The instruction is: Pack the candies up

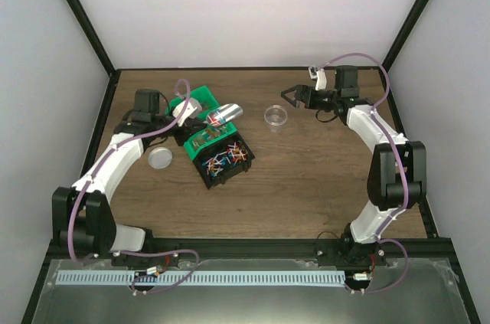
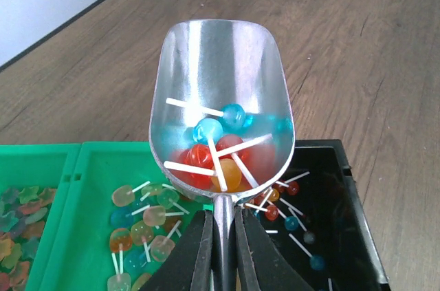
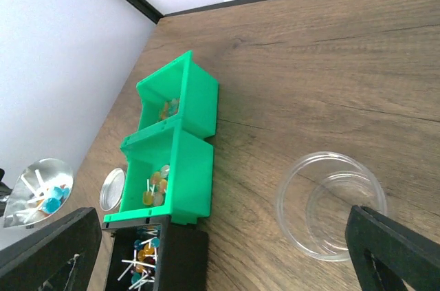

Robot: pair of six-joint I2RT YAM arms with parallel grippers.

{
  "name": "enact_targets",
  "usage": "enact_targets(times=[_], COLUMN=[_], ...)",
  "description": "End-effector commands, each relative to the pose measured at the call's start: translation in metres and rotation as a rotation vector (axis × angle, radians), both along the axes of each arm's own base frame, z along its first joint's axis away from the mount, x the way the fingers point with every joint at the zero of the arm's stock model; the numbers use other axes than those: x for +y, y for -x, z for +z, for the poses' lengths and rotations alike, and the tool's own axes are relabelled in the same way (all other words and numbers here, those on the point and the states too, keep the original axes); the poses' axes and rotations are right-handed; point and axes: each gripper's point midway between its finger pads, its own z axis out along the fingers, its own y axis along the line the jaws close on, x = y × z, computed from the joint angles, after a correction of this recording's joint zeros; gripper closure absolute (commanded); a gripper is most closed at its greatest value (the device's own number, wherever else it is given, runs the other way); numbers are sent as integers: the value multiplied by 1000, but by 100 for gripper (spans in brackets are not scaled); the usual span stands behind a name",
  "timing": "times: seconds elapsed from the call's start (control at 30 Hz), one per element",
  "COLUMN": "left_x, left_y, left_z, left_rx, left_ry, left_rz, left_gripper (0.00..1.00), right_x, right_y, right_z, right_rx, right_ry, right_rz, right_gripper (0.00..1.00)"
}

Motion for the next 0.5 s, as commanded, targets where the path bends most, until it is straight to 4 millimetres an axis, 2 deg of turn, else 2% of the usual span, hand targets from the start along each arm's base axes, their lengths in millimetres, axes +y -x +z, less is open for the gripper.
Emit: enact_targets(times=[0.0, 0.13, 0.33, 0.47], left_x=[-12, -24, -40, -50], left_y=[-9, -25, -51, -55], left_z=[0, -2, -3, -13], left_rx=[14, 25, 33, 64], left_ry=[-18, -45, -103, -123], left_rz=[-47, -42, -49, -79], left_gripper=[96, 96, 96, 96], right_x=[-9, -20, -23, -27], right_y=[-9, -16, -27, -34], right_z=[2, -11, -34, -46], right_rx=[3, 33, 104, 125], right_ry=[-29, -51, -64, -71], right_rz=[8, -9, -47, -76], right_gripper=[0, 0, 0, 0])
